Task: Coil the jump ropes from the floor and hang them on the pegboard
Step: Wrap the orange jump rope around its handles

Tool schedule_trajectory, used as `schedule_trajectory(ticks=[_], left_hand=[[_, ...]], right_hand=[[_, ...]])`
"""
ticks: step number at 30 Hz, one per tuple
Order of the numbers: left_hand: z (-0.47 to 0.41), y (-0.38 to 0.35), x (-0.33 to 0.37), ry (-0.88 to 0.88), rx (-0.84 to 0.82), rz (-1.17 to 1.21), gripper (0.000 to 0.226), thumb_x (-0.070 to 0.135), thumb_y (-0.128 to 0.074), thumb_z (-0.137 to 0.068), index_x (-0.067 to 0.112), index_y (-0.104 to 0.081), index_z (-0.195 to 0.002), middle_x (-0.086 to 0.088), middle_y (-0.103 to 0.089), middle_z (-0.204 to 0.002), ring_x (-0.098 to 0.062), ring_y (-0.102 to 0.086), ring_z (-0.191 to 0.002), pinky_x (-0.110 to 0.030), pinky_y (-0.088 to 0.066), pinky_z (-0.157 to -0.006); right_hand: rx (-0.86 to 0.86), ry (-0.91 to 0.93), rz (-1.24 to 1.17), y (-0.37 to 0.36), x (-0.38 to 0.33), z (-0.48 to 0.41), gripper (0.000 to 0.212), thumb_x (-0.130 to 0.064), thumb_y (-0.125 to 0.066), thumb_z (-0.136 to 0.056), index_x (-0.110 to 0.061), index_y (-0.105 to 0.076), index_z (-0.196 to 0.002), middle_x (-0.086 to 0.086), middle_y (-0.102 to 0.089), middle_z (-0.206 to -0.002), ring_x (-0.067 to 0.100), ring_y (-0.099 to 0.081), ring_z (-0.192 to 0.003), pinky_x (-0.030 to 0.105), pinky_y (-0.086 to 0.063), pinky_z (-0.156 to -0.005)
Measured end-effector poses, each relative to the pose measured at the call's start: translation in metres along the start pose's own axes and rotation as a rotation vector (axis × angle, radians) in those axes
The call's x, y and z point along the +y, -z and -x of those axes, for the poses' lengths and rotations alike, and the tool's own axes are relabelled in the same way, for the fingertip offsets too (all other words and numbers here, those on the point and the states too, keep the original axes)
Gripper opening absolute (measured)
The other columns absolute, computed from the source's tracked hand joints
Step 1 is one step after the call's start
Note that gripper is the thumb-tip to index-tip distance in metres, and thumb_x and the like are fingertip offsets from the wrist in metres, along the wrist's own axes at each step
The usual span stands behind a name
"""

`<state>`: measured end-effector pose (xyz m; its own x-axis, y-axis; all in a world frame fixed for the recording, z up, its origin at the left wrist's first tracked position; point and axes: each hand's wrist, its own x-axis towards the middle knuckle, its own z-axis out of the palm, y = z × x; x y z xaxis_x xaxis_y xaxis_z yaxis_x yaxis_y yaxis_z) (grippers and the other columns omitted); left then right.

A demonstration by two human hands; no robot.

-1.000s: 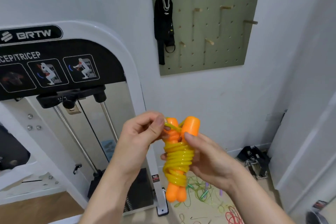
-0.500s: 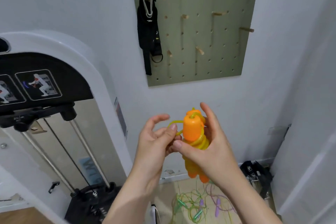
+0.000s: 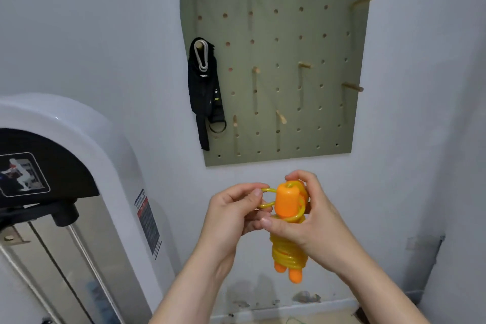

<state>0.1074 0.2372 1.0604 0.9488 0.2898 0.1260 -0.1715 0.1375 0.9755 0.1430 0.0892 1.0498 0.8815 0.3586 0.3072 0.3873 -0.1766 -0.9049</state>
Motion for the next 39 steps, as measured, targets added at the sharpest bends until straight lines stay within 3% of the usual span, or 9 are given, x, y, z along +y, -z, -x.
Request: schedule_trajectory(ticks=[4, 10, 14, 17, 20, 27, 32, 35, 39], left_hand=[[-0.036, -0.006, 0.024, 0.027, -0.028, 0.042, 0.018, 0.019, -0.06, -0.091, 0.006, -0.07, -0.083, -0.012, -0.067, -0.074, -0.016, -0.062, -0.063, -0.021, -0.052, -0.053], [-0.106, -0.013, 0.068, -0.144, -0.082, 0.001, 0.023, 0.027, -0.061, -0.091, 0.011, -0.07, -0.077, -0.008, -0.06, -0.072, -0.014, -0.057, -0.061, -0.021, -0.049, -0.056], [-0.166, -0.006, 0.099, -0.204, -0.153, 0.017, 0.021, 0.017, -0.056, -0.094, 0.002, -0.069, -0.087, -0.01, -0.065, -0.084, -0.014, -0.063, -0.062, -0.019, -0.052, -0.058], [-0.214, 0.002, 0.126, -0.26, -0.179, 0.02, 0.021, 0.011, -0.051, -0.096, -0.004, -0.067, -0.1, -0.014, -0.065, -0.087, -0.014, -0.064, -0.064, -0.018, -0.053, -0.059], [-0.258, 0.01, 0.159, -0.352, -0.112, 0.059, 0.011, 0.007, -0.057, -0.093, 0.003, -0.064, -0.101, -0.011, -0.067, -0.078, -0.017, -0.064, -0.06, -0.021, -0.054, -0.056], [-0.328, 0.037, 0.253, -0.585, 0.013, 0.044, 0.008, 0.006, -0.067, -0.087, 0.005, -0.061, -0.092, -0.012, -0.07, -0.073, -0.017, -0.061, -0.055, -0.022, -0.054, -0.056], [-0.359, 0.058, 0.302, -0.72, 0.12, -0.039, 0.005, 0.006, -0.067, -0.086, 0.006, -0.066, -0.09, -0.015, -0.073, -0.081, -0.017, -0.065, -0.06, -0.032, -0.058, -0.071], [-0.378, 0.069, 0.32, -0.827, 0.274, -0.162, 0.01, 0.006, -0.067, -0.08, 0.015, -0.07, -0.081, -0.008, -0.073, -0.074, -0.016, -0.067, -0.062, -0.033, -0.058, -0.074], [-0.398, 0.081, 0.326, -0.949, 0.436, -0.471, 0.02, 0.011, -0.062, -0.082, 0.028, -0.073, -0.083, 0.01, -0.069, -0.073, -0.01, -0.065, -0.074, -0.017, -0.048, -0.066]], right_hand=[[-0.012, 0.062, 0.019, 0.012, -0.009, -0.041, 0.074, -0.049, -0.088, -0.057, -0.05, -0.037, -0.111, -0.013, -0.059, -0.1, 0.005, -0.061, -0.089, 0.024, -0.051, -0.072], [-0.078, 0.081, -0.225, 0.023, -0.035, -0.115, 0.076, -0.042, -0.088, -0.06, -0.043, -0.043, -0.121, -0.009, -0.061, -0.103, -0.001, -0.063, -0.082, 0.018, -0.048, -0.062], [-0.053, 0.132, -0.205, 0.028, -0.052, -0.172, 0.066, -0.027, -0.083, -0.073, -0.037, -0.046, -0.127, -0.006, -0.058, -0.118, 0.01, -0.065, -0.093, 0.019, -0.049, -0.061], [0.011, 0.182, -0.21, 0.025, -0.07, -0.221, 0.076, -0.03, -0.086, -0.068, -0.032, -0.045, -0.132, -0.008, -0.058, -0.121, 0.001, -0.065, -0.085, 0.013, -0.047, -0.054], [0.026, 0.226, -0.224, 0.019, -0.094, -0.271, 0.088, -0.042, -0.083, -0.056, -0.029, -0.044, -0.134, -0.005, -0.062, -0.123, 0.002, -0.067, -0.087, 0.015, -0.048, -0.054], [0.044, 0.389, -0.206, -0.002, -0.169, -0.373, 0.069, -0.032, -0.076, -0.077, -0.022, -0.044, -0.137, 0.001, -0.07, -0.113, 0.006, -0.068, -0.085, 0.011, -0.046, -0.053], [0.095, 0.504, -0.132, -0.016, -0.215, -0.425, 0.068, -0.035, -0.075, -0.08, -0.021, -0.044, -0.139, 0.0, -0.069, -0.113, 0.01, -0.068, -0.094, 0.018, -0.047, -0.067], [0.151, 0.561, -0.056, -0.027, -0.236, -0.446, 0.062, -0.036, -0.073, -0.084, -0.023, -0.045, -0.137, -0.001, -0.066, -0.114, 0.008, -0.065, -0.096, 0.017, -0.049, -0.068], [0.194, 0.58, -0.002, -0.038, -0.245, -0.475, 0.057, -0.038, -0.071, -0.084, -0.026, -0.05, -0.136, 0.005, -0.066, -0.115, 0.019, -0.066, -0.098, 0.04, -0.056, -0.085]])
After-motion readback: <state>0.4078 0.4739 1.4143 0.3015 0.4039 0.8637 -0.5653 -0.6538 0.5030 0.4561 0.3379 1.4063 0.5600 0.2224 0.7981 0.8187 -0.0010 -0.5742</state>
